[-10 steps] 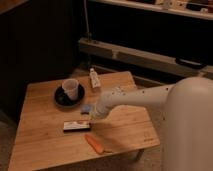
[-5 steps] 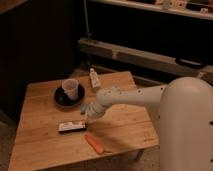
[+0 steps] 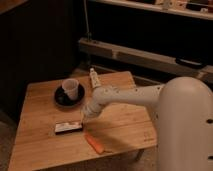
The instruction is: Push the eraser across the table
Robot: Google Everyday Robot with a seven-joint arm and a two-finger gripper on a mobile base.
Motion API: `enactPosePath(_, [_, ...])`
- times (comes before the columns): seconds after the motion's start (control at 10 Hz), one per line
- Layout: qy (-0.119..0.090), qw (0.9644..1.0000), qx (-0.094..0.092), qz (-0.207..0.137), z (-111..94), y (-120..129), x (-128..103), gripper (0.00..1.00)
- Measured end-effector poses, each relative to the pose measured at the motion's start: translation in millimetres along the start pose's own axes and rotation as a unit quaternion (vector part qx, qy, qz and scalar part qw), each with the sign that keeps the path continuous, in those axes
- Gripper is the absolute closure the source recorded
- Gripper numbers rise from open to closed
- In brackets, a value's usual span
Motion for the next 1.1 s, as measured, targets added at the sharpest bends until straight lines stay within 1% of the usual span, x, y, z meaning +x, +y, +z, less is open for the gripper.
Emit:
enactPosePath(0.2, [0.005,1.0000,-0.005,-0.006,3.8,2.5,-0.1,1.00])
enactPosePath(0.4, [0.009,0.9997,-0.011,-0.019,6.3,11.7,-0.2,1.00])
enactPosePath(0.5, [0.012,0.9995,-0.013,-0.026,8.0,16.9,-0.3,1.00])
enactPosePath(0.7, [0.021,0.9985,-0.015,-0.049,15.5,36.2,-0.6,1.00])
enactPosePath(0.8, [0.026,0.9978,-0.016,-0.059,20.9,47.3,-2.0,1.00])
enactPosePath(0.9, [0.039,0.9964,-0.016,-0.074,32.7,63.9,-4.8,1.00])
enactPosePath(1.1, [0.056,0.9943,-0.016,-0.090,46.3,76.3,-4.6,1.00])
